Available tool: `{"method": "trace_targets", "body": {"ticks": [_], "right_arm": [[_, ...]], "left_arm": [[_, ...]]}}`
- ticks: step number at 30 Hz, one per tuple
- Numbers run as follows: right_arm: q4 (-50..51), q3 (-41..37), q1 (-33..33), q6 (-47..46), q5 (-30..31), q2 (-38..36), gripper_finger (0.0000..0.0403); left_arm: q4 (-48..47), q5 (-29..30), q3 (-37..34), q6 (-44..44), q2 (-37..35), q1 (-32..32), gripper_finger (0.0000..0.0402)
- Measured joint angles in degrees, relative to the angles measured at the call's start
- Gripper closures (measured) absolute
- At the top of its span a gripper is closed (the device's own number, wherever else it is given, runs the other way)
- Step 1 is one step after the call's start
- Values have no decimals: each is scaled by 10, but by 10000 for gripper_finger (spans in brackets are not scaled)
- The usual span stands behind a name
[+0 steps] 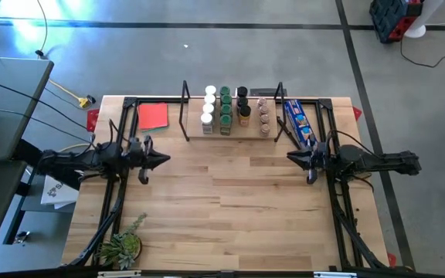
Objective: Shelf spices
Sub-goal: Return to Home Position
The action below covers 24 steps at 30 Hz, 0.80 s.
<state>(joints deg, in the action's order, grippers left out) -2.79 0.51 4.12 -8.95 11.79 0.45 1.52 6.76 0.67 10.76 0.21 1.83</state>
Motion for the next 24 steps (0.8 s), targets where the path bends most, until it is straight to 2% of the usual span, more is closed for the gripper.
{"method": "trace_targets", "body": {"ticks": [7, 24], "right_arm": [[0, 0, 0, 0, 0, 0, 357], [0, 0, 0, 0, 0, 0, 357]], "left_arm": [[-1, -1, 0, 0, 0, 44, 398], [-1, -2, 0, 0, 0, 45, 398]]}}
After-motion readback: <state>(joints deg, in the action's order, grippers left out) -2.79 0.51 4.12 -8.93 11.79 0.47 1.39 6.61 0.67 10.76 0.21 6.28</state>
